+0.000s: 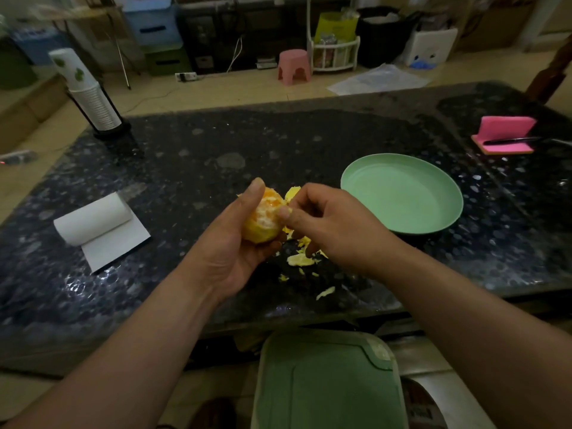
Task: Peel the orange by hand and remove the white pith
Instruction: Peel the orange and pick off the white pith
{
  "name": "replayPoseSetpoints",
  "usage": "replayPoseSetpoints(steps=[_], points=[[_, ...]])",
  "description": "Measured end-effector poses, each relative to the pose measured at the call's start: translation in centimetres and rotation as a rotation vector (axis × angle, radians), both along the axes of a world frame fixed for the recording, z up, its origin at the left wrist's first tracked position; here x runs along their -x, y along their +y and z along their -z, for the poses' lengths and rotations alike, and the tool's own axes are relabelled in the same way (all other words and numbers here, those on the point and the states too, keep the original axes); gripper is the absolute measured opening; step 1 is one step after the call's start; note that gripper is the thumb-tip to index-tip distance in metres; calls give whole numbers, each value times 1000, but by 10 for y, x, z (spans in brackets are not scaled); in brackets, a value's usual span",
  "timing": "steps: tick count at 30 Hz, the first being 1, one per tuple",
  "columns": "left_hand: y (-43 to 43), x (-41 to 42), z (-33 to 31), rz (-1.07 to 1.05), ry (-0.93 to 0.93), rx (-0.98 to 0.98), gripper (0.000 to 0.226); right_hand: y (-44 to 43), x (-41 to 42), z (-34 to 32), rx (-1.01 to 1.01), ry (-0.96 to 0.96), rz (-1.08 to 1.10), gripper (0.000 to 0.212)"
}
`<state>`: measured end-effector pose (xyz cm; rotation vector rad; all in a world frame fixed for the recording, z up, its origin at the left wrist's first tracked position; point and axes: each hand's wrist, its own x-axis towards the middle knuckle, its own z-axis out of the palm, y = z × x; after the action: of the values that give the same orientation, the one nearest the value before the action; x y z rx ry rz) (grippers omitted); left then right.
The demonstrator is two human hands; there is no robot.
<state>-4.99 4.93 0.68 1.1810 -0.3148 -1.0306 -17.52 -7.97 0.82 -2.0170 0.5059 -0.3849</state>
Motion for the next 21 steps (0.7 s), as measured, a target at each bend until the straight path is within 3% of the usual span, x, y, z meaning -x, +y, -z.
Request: replayPoseSetpoints(steps=[6,21], points=[[3,1,-2,-1,-15,36,56,0,3,-3,-72,-97,-43,16],[8,-4,0,52,244,114,49,-7,4,-1,-210,-200,-10,22]])
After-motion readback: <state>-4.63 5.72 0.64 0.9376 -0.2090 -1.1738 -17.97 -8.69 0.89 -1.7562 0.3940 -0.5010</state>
